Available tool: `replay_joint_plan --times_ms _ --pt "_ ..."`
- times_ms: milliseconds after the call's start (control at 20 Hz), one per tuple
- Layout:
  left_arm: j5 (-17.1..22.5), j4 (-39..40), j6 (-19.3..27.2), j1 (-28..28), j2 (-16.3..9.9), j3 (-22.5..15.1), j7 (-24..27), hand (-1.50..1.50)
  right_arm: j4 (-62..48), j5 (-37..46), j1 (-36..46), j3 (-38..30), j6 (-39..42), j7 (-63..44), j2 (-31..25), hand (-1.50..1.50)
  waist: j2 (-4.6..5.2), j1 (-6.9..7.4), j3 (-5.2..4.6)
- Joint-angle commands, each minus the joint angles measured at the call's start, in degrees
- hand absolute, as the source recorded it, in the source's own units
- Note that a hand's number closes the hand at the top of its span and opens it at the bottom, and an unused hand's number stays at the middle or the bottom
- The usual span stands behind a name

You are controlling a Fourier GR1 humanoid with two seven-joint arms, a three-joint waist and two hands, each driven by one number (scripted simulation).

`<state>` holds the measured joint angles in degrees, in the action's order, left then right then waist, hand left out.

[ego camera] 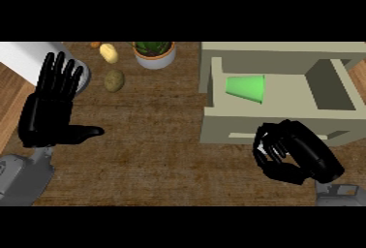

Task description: Pick up the cup, place it into the drawer and close the drawer

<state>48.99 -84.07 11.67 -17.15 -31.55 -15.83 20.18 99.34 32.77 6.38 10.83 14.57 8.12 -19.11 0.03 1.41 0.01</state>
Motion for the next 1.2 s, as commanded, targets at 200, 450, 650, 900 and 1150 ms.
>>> replay_joint_plan --times_ms 200,450,650,900,1150 --pt "-0.6 -1.0 -7.2 8.1 -1.0 6.2 1.1 -1.5 -18.6 9.6 9.0 1.9 -5.3 2.2 4.6 -1.5 0.06 -0.61 -0.01" --pt "0.2 -0.3 -10.3 8.5 -1.6 9.6 -0.5 -1.5 -34.0 14.7 14.2 2.0 -11.2 7.4 6.6 -1.5 0.17 -0.53 0.02" --pt "-3.0 1.7 -14.9 13.4 1.8 9.5 4.9 -1.5 -42.6 15.6 20.0 0.8 -12.3 7.5 10.0 -1.5 0.18 -0.47 -0.01" --pt "-3.6 2.6 -16.5 11.6 1.7 11.7 3.0 -1.5 -62.5 15.6 30.4 -4.9 -17.3 14.9 10.0 -1.5 0.51 0.07 0.04" --pt "-0.3 2.5 -19.6 10.6 -1.9 16.0 -2.1 -1.5 -72.2 12.3 38.3 -10.1 -14.9 19.9 8.1 -1.5 0.6 0.37 0.06"
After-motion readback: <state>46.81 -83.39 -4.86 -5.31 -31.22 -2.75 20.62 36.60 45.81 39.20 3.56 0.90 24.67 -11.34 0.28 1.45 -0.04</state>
